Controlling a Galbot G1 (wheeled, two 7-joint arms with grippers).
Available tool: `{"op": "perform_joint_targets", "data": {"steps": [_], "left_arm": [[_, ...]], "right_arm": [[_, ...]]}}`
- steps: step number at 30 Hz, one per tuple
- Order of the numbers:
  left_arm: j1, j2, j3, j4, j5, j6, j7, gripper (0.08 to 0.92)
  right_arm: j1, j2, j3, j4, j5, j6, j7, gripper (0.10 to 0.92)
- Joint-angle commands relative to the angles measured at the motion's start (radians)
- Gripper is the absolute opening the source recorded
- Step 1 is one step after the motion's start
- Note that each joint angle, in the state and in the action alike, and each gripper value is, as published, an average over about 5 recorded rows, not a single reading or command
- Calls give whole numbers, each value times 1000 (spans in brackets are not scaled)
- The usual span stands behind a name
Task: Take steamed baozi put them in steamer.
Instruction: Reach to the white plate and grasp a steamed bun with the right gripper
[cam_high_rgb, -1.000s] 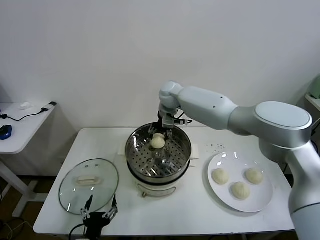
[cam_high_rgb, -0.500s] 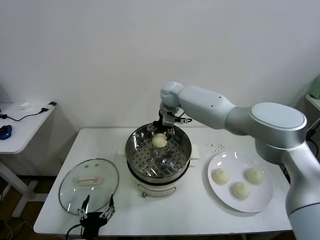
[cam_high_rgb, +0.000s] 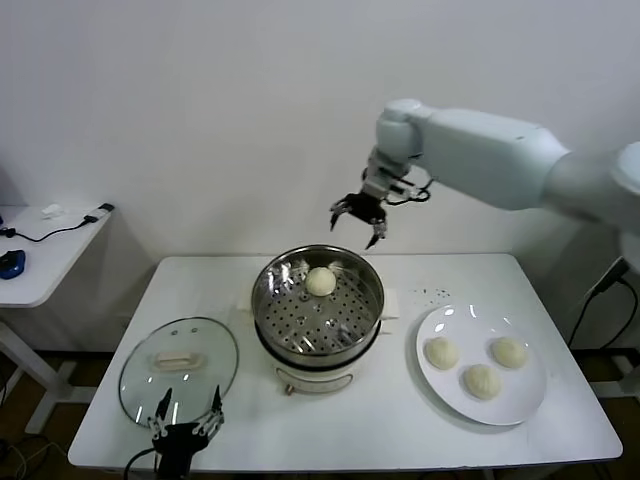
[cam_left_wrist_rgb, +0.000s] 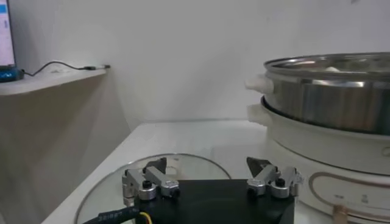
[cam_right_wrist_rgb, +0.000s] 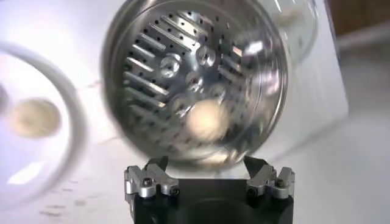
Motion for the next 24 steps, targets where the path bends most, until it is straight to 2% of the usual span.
{"op": "perform_joint_targets", "data": {"steps": [1, 4, 9, 24], "left_arm": [[-7, 0, 1, 0, -1, -2, -2, 823], [-8, 0, -1, 1, -1, -2, -3, 823], [-7, -2, -7, 4, -2, -3, -7, 823], [-2, -6, -12, 22, 4, -6, -12, 823]], "right_arm": [[164, -372, -297, 385, 191, -461, 93, 823], [111, -408, -319, 473, 214, -566, 172, 823], [-29, -414, -272, 488, 211, -650, 264, 823], [-409, -347, -3, 239, 98, -684, 305, 823]]}}
